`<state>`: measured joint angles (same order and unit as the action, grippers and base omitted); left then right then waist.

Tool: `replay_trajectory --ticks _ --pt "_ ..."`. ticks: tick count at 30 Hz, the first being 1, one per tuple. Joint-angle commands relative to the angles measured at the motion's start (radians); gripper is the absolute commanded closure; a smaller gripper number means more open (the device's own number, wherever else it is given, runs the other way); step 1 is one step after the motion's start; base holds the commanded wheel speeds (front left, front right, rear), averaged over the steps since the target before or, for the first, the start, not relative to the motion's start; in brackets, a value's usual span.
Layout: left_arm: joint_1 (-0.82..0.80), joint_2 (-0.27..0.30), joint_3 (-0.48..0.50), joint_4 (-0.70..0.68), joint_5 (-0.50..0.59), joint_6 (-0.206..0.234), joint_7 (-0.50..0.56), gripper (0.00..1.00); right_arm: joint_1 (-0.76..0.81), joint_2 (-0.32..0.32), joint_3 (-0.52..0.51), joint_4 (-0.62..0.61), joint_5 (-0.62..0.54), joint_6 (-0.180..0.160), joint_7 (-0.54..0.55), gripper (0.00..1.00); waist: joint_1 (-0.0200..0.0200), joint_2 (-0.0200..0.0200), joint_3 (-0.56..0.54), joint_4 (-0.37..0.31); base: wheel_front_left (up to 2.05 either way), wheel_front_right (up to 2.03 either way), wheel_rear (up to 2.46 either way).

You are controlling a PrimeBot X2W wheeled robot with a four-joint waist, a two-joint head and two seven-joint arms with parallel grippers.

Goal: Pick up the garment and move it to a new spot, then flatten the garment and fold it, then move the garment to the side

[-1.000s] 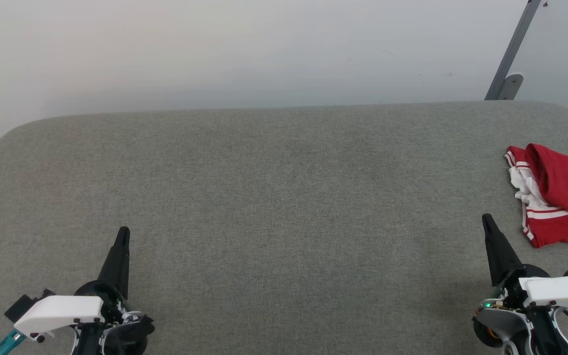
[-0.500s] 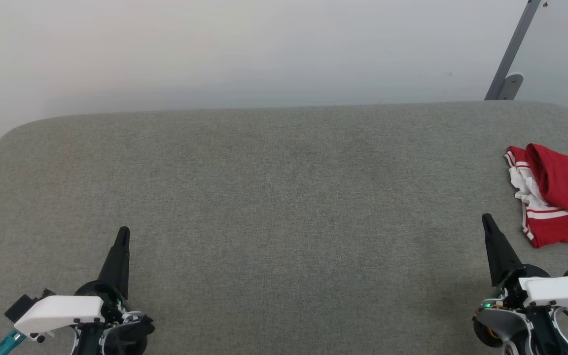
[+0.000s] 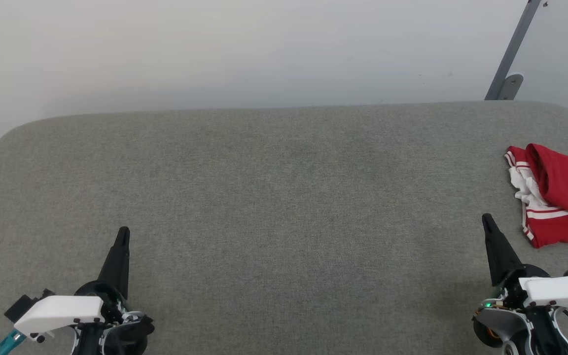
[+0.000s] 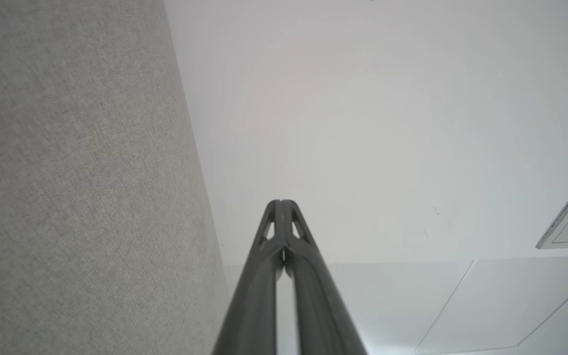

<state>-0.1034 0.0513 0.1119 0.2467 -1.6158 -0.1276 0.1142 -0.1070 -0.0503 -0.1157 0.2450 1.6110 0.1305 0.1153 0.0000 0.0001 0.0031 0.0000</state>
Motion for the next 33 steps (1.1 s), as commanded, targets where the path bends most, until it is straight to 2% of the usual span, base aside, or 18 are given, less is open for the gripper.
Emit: replay_trajectory --ticks 1,33 --pt "-0.013 -0.001 0.003 0.0 0.005 -0.006 0.002 1.0 -0.004 0.001 -0.001 0.0 0.002 0.0 0.002 1.0 0.0 -0.0001 0.0 0.0 0.0 0.0 0.0" --pt "-0.013 -0.001 0.003 -0.001 0.005 -0.006 0.003 1.0 -0.004 0.001 -0.001 0.0 0.002 0.0 0.002 1.0 0.0 -0.0001 0.0 0.0 0.0 0.0 0.0"
